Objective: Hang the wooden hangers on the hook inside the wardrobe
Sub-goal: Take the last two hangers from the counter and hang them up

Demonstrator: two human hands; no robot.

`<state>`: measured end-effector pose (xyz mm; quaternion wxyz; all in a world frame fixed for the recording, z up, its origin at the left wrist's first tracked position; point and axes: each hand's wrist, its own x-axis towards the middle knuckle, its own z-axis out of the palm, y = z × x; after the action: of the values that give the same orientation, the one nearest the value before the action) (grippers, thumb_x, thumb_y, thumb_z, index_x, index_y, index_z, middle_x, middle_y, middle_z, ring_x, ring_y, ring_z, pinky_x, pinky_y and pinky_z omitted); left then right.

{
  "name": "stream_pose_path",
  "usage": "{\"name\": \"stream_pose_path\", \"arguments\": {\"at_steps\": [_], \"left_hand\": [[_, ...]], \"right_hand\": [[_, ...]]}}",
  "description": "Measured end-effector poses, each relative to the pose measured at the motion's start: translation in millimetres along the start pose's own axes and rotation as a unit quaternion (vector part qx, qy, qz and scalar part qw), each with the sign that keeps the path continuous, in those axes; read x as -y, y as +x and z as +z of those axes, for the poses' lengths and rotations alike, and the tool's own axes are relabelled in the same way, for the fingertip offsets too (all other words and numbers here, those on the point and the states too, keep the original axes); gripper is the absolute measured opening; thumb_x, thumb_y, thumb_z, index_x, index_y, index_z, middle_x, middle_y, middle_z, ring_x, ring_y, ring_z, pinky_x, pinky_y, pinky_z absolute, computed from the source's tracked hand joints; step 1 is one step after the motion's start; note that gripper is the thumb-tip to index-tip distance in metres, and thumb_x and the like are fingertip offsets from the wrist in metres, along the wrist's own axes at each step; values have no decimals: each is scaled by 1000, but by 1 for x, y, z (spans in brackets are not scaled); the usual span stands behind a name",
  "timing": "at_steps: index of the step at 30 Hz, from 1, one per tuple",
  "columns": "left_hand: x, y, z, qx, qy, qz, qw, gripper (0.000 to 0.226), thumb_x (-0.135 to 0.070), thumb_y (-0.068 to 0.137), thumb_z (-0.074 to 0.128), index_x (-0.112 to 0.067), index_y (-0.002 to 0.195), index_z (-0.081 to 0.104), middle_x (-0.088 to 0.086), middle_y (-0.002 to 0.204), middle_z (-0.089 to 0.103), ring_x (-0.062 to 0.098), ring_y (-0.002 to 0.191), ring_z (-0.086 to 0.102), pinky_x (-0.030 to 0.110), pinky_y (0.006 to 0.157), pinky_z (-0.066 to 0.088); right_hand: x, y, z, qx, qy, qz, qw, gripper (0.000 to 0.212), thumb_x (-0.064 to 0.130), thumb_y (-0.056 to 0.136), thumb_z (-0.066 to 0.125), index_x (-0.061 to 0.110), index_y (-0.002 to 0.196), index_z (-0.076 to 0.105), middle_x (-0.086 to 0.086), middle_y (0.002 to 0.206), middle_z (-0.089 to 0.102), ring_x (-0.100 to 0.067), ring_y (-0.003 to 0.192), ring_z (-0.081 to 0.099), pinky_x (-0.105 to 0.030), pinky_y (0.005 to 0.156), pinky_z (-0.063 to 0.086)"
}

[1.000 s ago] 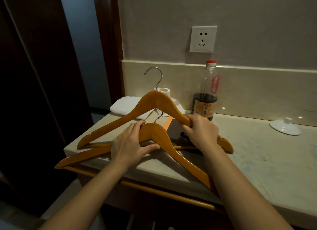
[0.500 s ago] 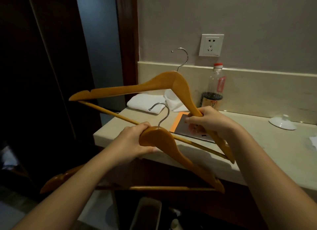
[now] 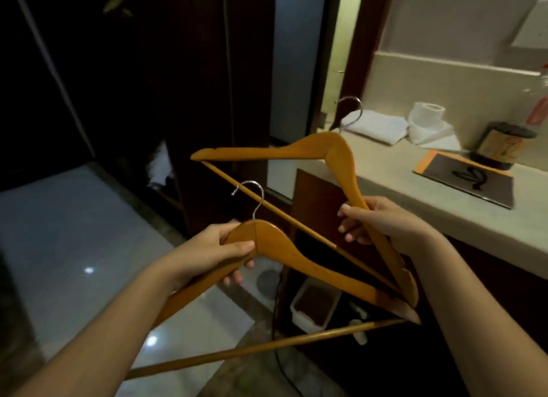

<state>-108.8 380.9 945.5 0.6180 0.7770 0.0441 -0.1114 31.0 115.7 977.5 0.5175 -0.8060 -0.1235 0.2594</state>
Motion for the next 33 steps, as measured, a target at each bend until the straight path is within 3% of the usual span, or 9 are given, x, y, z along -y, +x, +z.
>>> {"name": "stream_pose_path", "arguments": {"at_steps": [2,5,9,13,17,21,25,29,33], "left_hand": [[30,-27,-8,-37,-34,-45,998,38,-39,75,63,-16,106,60,7,80,70,16,59,65,22,48,50],[72,-62,-14,-95,-45,-116,988,28,-34,89,55,-9,101,61,8,81,69,13,58,64,23,49,50],[117,-98,-14,-126,-12,-177,976,32,-36,94,48,-8,99,64,7,82,70,12,61,66,23,55,52],[155,-120,-4,-133,-34,-230,964,33,-36,92,51,-6,97,65,6,80,66,13,63,63,23,58,52],[201,-137,16,-153,-99,-298,937,32,-37,90,55,-7,93,65,6,75,64,13,60,61,24,58,51],[230,-146,44,-208,-192,-354,891,28,-33,90,56,-6,87,64,4,67,61,13,57,59,21,55,50],[254,-136,64,-234,-176,-422,858,30,-33,92,53,-7,79,58,4,63,57,11,47,56,19,44,47],[276,-117,79,-217,-160,-469,841,31,-36,92,52,-9,77,57,2,59,54,12,46,53,21,46,44],[291,-103,95,-242,-224,-489,807,30,-38,89,55,-10,78,58,4,65,54,14,54,52,24,53,44]], "right_hand": [[-10,2,34,0,-31,4,1000,23,28,90,57,7,98,63,-5,72,69,-12,58,65,-18,52,50],[-33,6,86,12,-69,12,997,22,26,90,59,5,92,63,-5,68,66,-11,54,62,-20,53,49],[-71,13,139,55,-102,43,992,25,25,88,61,1,84,64,-11,70,65,-18,59,63,-33,64,53],[-106,14,166,126,-90,102,983,29,24,90,59,5,68,61,-8,59,61,-12,46,57,-22,47,45],[-146,23,178,188,-89,165,964,33,31,92,54,8,71,62,-17,74,62,-14,47,53,-24,51,41],[-180,42,181,202,-172,197,944,36,33,94,50,8,70,61,-11,72,64,-11,46,50,-23,51,41],[-207,62,171,233,-211,258,913,38,31,95,47,7,68,59,-10,69,61,-13,52,49,-25,54,42],[-238,80,156,216,-197,314,903,27,24,94,52,6,75,58,-8,66,60,-15,53,50,-25,52,43],[-271,101,138,214,-228,324,893,25,22,92,55,-3,90,59,-11,65,57,-19,56,52,-30,57,44]]}}
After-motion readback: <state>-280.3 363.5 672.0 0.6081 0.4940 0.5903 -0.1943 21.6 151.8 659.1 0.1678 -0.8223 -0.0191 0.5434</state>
